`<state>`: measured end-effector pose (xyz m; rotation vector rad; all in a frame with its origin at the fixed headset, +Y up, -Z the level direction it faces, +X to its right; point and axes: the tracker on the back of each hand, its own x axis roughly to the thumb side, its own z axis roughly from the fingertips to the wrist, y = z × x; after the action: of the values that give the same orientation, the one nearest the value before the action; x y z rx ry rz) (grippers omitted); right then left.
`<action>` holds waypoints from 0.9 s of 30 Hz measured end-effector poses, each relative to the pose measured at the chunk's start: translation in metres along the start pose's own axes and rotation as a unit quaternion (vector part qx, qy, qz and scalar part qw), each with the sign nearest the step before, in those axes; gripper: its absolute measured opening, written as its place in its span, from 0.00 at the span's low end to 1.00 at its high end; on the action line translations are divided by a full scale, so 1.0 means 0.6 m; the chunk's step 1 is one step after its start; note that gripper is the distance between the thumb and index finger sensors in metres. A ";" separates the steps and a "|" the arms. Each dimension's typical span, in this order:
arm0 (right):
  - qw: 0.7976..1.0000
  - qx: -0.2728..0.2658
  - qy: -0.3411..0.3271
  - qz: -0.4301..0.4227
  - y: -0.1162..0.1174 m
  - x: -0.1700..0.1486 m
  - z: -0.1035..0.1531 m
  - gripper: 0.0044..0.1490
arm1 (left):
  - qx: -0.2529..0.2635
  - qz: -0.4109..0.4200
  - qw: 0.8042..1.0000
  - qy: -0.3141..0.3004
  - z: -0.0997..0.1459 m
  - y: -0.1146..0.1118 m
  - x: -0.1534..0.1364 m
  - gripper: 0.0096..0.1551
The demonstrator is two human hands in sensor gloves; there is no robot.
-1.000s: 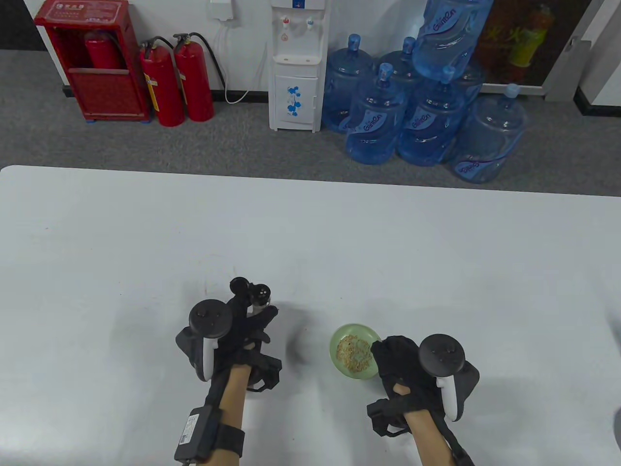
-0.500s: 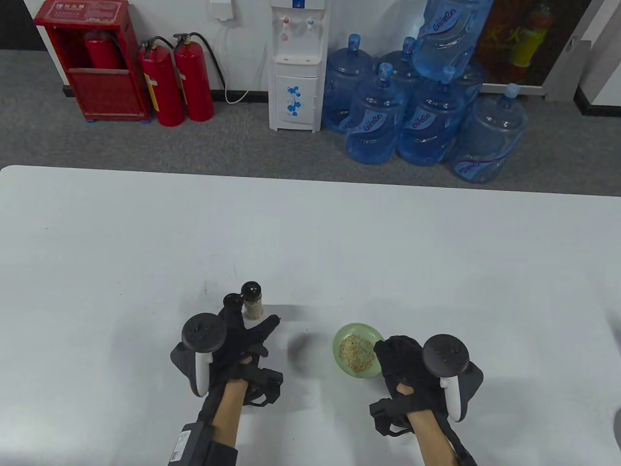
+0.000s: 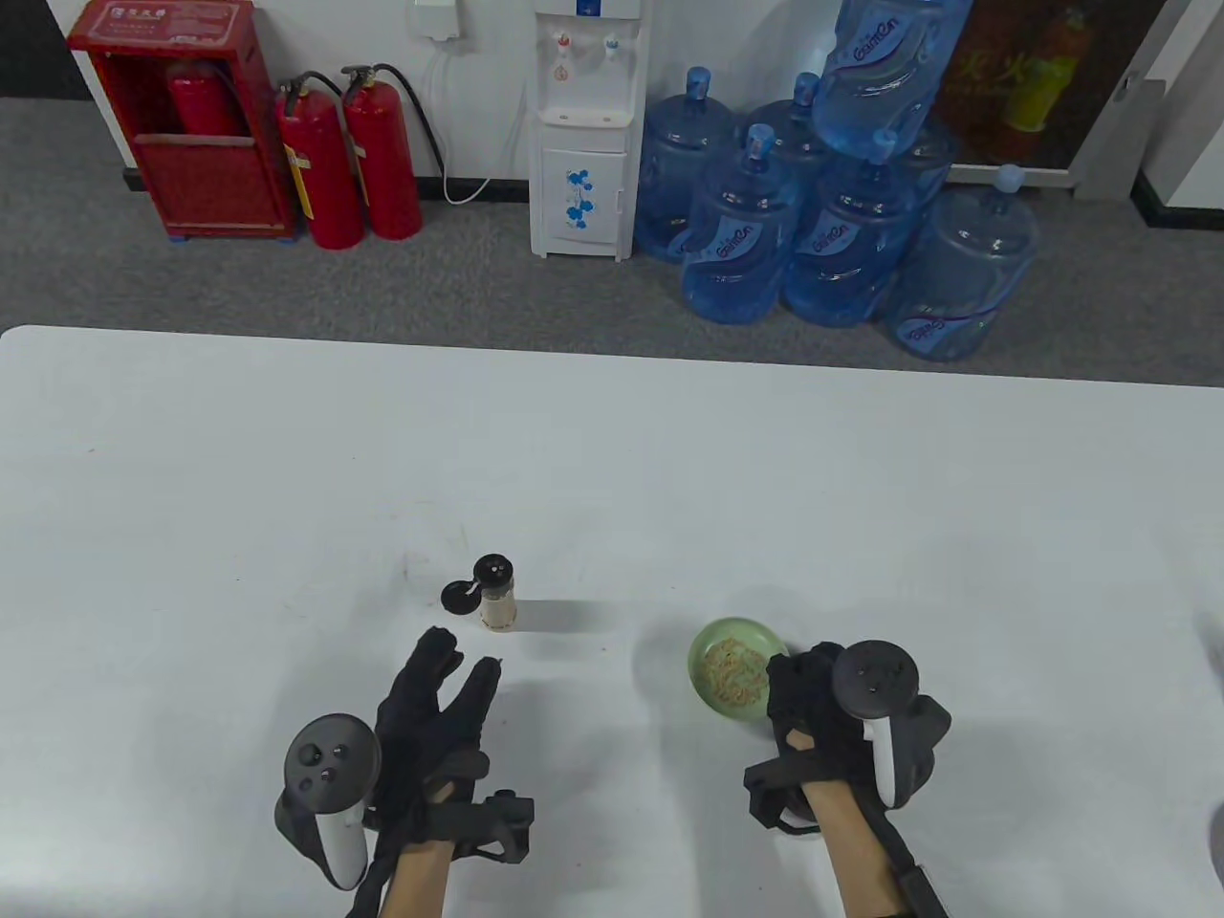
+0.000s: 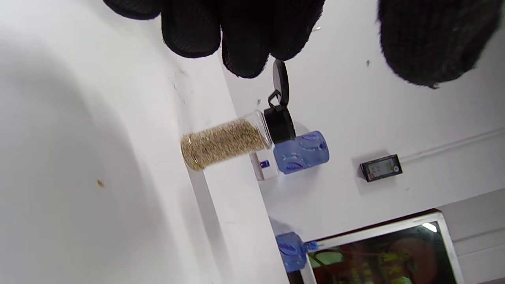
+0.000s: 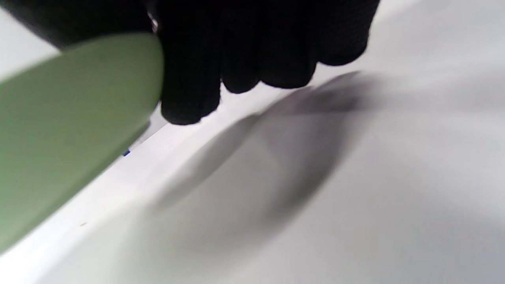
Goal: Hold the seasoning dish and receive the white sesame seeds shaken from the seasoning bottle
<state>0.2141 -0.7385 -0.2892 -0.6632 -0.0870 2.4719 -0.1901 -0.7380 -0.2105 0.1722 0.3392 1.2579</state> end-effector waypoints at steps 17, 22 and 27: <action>0.994 0.017 0.037 0.098 0.057 0.073 -0.066 0.25 | -0.018 0.003 1.000 -0.002 -0.001 -0.006 0.003 0.47; 0.994 0.021 0.035 0.099 0.055 0.071 -0.063 0.28 | -0.018 0.007 1.000 -0.001 0.001 -0.006 0.002 0.47; 0.997 0.019 0.026 0.065 0.045 0.056 -0.059 0.32 | -0.019 0.011 1.000 0.001 0.001 -0.005 0.002 0.47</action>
<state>0.1932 -0.7458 -0.3402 -0.7365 0.0224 2.5714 -0.1871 -0.7376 -0.2110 0.1426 0.3160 1.2858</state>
